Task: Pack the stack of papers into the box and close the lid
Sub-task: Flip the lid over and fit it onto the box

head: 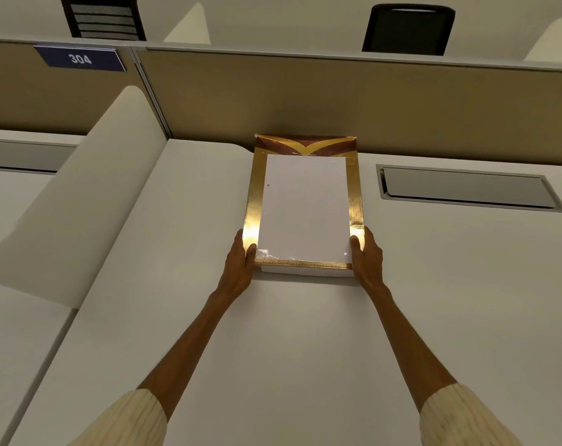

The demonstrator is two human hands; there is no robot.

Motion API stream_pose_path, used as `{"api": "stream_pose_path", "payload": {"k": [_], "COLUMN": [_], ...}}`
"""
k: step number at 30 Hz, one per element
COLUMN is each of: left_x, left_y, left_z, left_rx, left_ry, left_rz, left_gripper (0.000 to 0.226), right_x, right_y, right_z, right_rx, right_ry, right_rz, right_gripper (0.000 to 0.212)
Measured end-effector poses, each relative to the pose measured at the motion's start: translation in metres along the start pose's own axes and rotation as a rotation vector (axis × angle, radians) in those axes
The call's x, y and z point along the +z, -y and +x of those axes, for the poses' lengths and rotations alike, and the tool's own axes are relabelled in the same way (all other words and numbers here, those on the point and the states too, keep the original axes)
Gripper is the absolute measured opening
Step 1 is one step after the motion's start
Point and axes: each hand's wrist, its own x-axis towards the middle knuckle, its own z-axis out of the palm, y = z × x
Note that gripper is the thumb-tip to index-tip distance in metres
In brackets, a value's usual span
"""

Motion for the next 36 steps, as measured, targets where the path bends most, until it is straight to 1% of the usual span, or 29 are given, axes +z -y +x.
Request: {"api": "stream_pose_path", "payload": {"k": [3, 5, 8, 12, 16, 17, 19, 22, 24, 25, 27, 29, 31, 32, 36], "left_x": [0.002, 0.003, 0.004, 0.005, -0.002, -0.005, -0.008, -0.012, -0.015, -0.016, -0.018, -0.018, -0.018, -0.017, -0.016], "left_y": [0.001, -0.003, -0.010, -0.014, -0.019, -0.022, -0.029, -0.038, -0.044, -0.046, -0.049, -0.054, -0.059, -0.062, -0.061], "left_z": [0.014, 0.030, 0.053, 0.067, 0.083, 0.089, 0.104, 0.127, 0.144, 0.154, 0.174, 0.194, 0.211, 0.217, 0.234], "left_rx": [-0.006, -0.031, -0.050, -0.019, -0.003, 0.010, 0.018, -0.017, -0.041, -0.054, -0.094, -0.129, -0.177, -0.211, -0.296], "left_ry": [-0.013, -0.032, -0.083, -0.127, -0.147, -0.150, -0.150, -0.200, -0.238, -0.256, -0.272, -0.275, -0.304, -0.325, -0.411], "left_rz": [0.008, -0.002, 0.015, 0.070, 0.070, 0.073, 0.090, 0.093, 0.065, 0.052, 0.009, -0.012, -0.017, -0.021, 0.002], "left_gripper": [0.056, 0.054, 0.051, 0.048, 0.036, 0.032, 0.035, 0.034, 0.032, 0.031, 0.030, 0.033, 0.035, 0.036, 0.034], "right_x": [0.001, 0.001, 0.002, 0.001, 0.004, 0.005, 0.006, 0.009, 0.009, 0.009, 0.007, 0.008, 0.011, 0.014, 0.024], "right_y": [-0.002, -0.004, -0.007, -0.005, 0.010, 0.016, 0.031, 0.048, 0.058, 0.063, 0.068, 0.073, 0.077, 0.078, 0.076], "right_z": [0.006, 0.010, 0.017, 0.028, 0.051, 0.059, 0.076, 0.099, 0.116, 0.127, 0.151, 0.170, 0.184, 0.189, 0.204], "right_rx": [-0.011, -0.007, -0.011, -0.072, -0.055, -0.041, -0.022, -0.014, 0.056, 0.112, 0.212, 0.262, 0.302, 0.315, 0.380], "right_ry": [-0.006, 0.018, 0.075, 0.122, 0.143, 0.128, 0.072, -0.083, -0.195, -0.224, -0.210, -0.201, -0.249, -0.265, -0.311], "right_rz": [-0.027, -0.039, -0.083, -0.104, -0.131, -0.124, -0.111, -0.015, 0.130, 0.202, 0.280, 0.233, 0.260, 0.277, 0.255], "right_gripper": [0.047, 0.048, 0.054, 0.060, 0.063, 0.063, 0.059, 0.039, 0.031, 0.027, 0.018, 0.022, 0.035, 0.038, 0.040]}}
